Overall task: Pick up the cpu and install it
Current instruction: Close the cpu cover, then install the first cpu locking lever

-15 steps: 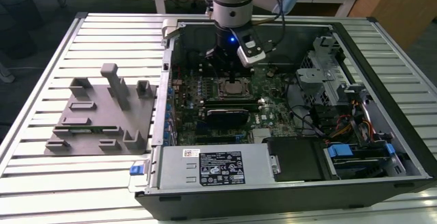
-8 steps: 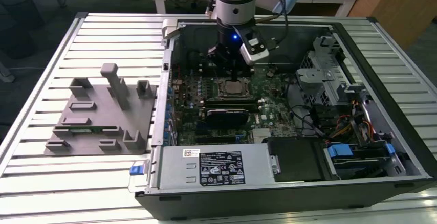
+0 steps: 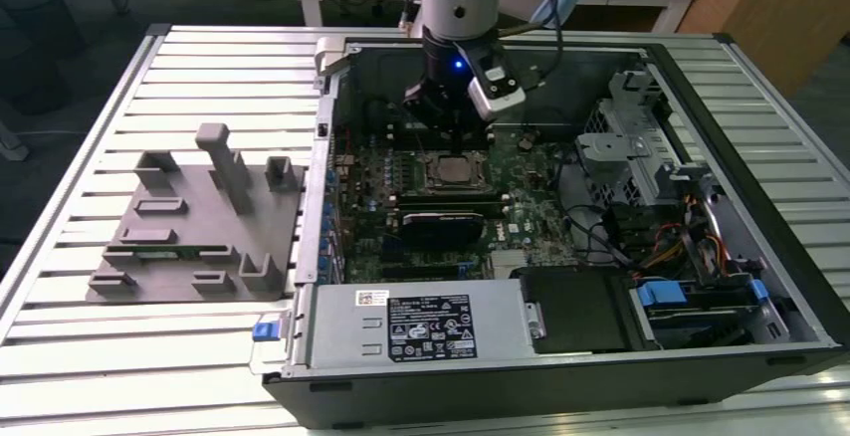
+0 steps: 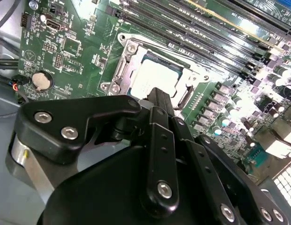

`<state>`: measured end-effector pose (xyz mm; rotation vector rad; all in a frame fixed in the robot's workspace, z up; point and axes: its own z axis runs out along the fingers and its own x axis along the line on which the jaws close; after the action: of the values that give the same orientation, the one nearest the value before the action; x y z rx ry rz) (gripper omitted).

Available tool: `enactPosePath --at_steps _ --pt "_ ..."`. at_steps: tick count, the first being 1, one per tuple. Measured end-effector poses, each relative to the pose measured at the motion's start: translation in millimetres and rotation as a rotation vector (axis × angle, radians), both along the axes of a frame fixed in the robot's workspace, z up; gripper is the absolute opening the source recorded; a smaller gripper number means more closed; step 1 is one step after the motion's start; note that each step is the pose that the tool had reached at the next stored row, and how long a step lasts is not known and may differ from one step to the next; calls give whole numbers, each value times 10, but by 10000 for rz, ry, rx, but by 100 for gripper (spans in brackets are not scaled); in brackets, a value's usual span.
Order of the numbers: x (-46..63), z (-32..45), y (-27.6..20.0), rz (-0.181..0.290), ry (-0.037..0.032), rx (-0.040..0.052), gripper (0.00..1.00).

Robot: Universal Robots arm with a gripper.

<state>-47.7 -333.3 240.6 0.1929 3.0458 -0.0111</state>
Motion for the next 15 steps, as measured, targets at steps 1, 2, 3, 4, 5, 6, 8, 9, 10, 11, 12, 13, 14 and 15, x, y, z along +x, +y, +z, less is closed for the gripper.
enactPosePath --at_steps 1,2,3,4,5,6,8,9,10,11,12,13,14,15 --pt "0 3 0 0 0 0 11" --pt "0 6 0 0 0 0 11" --pt "0 11 0 0 1 -1 11" --pt "0 20 0 0 1 -2 11" --pt "0 32 0 0 1 -2 11" --pt "0 40 0 0 1 -2 11" --pt "0 42 0 1 0 0 11" --pt "0 42 0 0 0 1 11" --pt "0 43 0 0 1 -1 11" --pt "0 44 0 1 1 -1 11" --pt "0 45 0 0 1 -1 11" --pt "0 44 0 0 1 0 11" --pt "0 45 0 0 1 -2 11" --pt "-1 45 0 0 1 -1 11"
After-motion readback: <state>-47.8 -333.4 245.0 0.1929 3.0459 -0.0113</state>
